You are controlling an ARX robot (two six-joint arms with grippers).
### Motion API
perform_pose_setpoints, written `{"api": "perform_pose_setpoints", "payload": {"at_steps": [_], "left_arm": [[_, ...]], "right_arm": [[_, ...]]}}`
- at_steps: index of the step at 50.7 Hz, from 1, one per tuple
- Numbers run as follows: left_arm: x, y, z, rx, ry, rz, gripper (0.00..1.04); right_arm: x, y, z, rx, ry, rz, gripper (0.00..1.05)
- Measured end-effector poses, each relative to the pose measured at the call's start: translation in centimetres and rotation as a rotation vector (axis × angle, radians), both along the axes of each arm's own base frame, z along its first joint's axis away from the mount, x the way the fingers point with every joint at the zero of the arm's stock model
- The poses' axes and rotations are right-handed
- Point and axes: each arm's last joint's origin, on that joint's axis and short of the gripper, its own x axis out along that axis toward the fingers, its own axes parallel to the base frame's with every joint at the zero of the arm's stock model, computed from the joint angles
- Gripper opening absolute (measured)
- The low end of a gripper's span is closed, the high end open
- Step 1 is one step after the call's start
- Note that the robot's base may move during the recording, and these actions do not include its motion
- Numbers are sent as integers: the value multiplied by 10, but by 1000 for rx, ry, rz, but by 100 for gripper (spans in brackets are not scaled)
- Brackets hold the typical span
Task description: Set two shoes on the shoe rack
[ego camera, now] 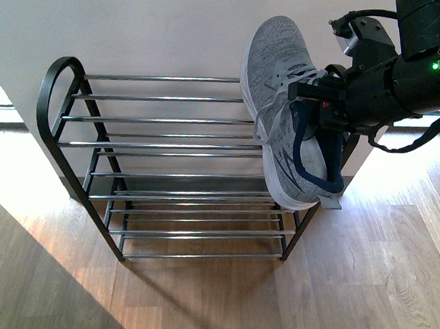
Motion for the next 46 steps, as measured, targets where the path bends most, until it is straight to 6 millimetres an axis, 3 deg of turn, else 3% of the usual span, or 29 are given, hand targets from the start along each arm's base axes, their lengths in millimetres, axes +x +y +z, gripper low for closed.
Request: {"api": "perform_pose_setpoints", "payload": {"at_steps": [5,10,24,46], "left_arm": [[0,0,0,1,0,2,3],[0,0,0,-1,-2,-1,3],[0,0,0,2,-2,3,3],[0,0,0,1,-2,2,3]], "right_arm": [[17,2,-7,-51,69,-63,4],[62,10,-11,-72,64,-107,4],[80,17,13,-69,8,-133,4],[88,-8,-4,-112,81,-196,4]]}}
